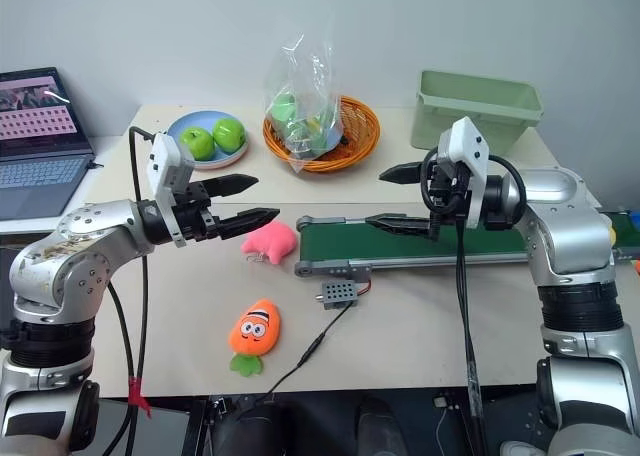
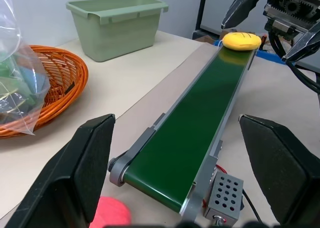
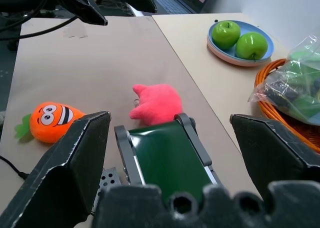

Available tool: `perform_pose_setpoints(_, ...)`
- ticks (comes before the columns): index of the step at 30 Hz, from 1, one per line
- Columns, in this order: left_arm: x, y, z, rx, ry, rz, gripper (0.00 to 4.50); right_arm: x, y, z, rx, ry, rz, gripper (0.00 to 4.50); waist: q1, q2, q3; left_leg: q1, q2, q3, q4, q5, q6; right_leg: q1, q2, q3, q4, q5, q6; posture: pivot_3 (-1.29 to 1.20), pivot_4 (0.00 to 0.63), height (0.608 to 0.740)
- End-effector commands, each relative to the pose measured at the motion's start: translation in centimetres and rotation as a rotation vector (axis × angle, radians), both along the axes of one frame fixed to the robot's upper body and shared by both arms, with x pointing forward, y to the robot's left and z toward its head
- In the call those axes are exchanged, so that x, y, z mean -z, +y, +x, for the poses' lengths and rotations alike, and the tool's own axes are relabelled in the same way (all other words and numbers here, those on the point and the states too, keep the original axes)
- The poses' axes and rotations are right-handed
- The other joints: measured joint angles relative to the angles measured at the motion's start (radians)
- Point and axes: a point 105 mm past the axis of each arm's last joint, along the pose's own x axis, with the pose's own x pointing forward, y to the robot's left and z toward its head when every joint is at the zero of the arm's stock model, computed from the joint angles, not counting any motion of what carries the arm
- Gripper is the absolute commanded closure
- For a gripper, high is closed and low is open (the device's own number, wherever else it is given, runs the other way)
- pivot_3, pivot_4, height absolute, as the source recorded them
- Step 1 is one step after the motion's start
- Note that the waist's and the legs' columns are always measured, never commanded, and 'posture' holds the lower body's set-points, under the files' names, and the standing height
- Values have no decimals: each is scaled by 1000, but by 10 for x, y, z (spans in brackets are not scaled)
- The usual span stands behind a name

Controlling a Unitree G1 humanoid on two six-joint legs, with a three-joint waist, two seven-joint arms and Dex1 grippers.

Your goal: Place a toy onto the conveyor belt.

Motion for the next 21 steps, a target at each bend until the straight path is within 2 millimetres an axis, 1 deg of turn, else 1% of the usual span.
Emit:
perform_pose_setpoints(1,-16,-2,-1,12,-61,-30,308,-8,-7,0,30,-37,36,0,0,0,0,0,0,0,0,0,0,0,0,0,0,0,0,0,150,740)
perform_pose_setpoints(8,-16,-5,-3,21,-59,-54,308,0,-12,2,50,-13,65,0,1,0,0,0,0,0,0,0,0,0,0,0,0,0,0,0,150,740)
perform_pose_setpoints(16,-15,0,-3,15,-51,-62,308,0,-16,3,68,-14,76,0,0,0,0,0,0,0,0,0,0,0,0,0,0,0,0,0,150,740)
perform_pose_setpoints(21,-9,2,-2,7,-38,-48,308,0,-17,4,73,-16,77,0,1,0,0,0,0,0,0,0,0,0,0,0,0,0,0,0,150,740)
